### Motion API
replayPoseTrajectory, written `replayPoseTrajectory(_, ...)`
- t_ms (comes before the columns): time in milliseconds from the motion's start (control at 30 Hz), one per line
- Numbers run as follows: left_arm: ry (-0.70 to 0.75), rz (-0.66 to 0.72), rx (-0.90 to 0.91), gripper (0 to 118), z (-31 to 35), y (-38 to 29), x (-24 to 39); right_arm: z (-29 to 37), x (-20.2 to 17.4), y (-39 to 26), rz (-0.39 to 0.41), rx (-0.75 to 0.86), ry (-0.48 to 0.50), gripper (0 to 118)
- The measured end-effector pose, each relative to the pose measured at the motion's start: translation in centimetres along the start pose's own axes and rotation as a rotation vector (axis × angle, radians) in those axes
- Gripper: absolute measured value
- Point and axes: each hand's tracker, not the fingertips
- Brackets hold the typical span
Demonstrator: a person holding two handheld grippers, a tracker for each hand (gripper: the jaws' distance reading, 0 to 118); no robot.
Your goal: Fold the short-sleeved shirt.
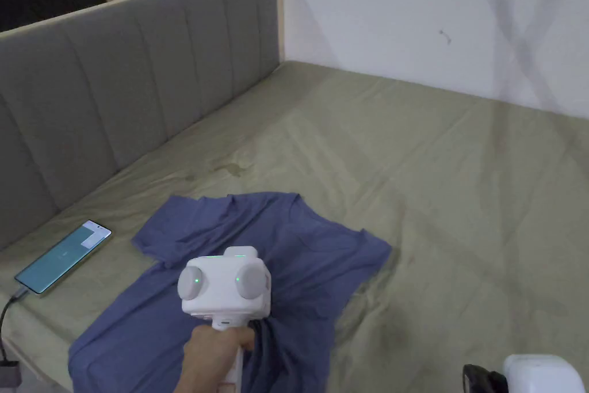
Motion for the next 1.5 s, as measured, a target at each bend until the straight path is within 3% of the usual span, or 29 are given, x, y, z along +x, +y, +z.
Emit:
replayPoseTrajectory(67,-0.129,0.184,-0.058,0,-1.1,0.3,-2.2,0.2,0.5,-0.2,-0.013,-0.003,-0.009,0)
replayPoseTrajectory(133,-0.174,0.274,-0.079,0,-0.7,0.8,-3.4,0.3,1.1,-0.3,-0.042,-0.013,-0.009,0)
replayPoseTrajectory(267,-0.157,0.165,-0.065,0,1.2,1.0,-2.7,0.7,2.3,-0.6,-0.063,-0.012,-0.035,0)
replayPoseTrajectory(333,-0.174,0.18,-0.045,0,2.2,1.1,-3.1,1.0,2.9,-0.6,-0.075,-0.014,-0.049,0)
replayPoseTrajectory(433,-0.283,0.257,-0.015,0,4.1,1.5,-3.9,1.9,3.8,-0.6,-0.097,-0.001,-0.059,0)
replayPoseTrajectory(567,-0.348,0.196,0.033,0,8.2,2.4,-3.1,2.9,4.9,-0.6,-0.105,0.019,-0.095,0)
replayPoseTrajectory(667,-0.427,0.172,0.089,0,11.6,3.5,-0.4,3.9,6.1,-0.5,-0.154,0.042,-0.104,0)
replayPoseTrajectory(867,-0.592,-0.017,0.178,0,18.5,5.6,10.0,7.5,9.0,-0.6,-0.187,0.102,-0.192,0)
replayPoseTrajectory(933,-0.688,-0.107,0.182,0,21.2,5.2,15.0,9.1,10.4,-0.8,-0.237,0.128,-0.231,0)
replayPoseTrajectory(1067,-0.805,-0.363,0.211,0,25.8,1.7,24.3,12.3,13.8,-1.5,-0.321,0.17,-0.312,0)
replayPoseTrajectory(1233,-0.998,-0.549,0.074,0,27.7,-6.6,32.2,16.5,17.6,-2.7,-0.392,0.215,-0.441,0)
replayPoseTrajectory(1333,-0.945,-0.695,0.056,0,25.4,-12.2,34.9,18.2,19.4,-3.8,-0.425,0.217,-0.496,0)
replayPoseTrajectory(1500,-0.769,-0.722,-0.284,0,14.5,-21.0,37.4,18.9,21.2,-6.2,-0.497,0.179,-0.53,0)
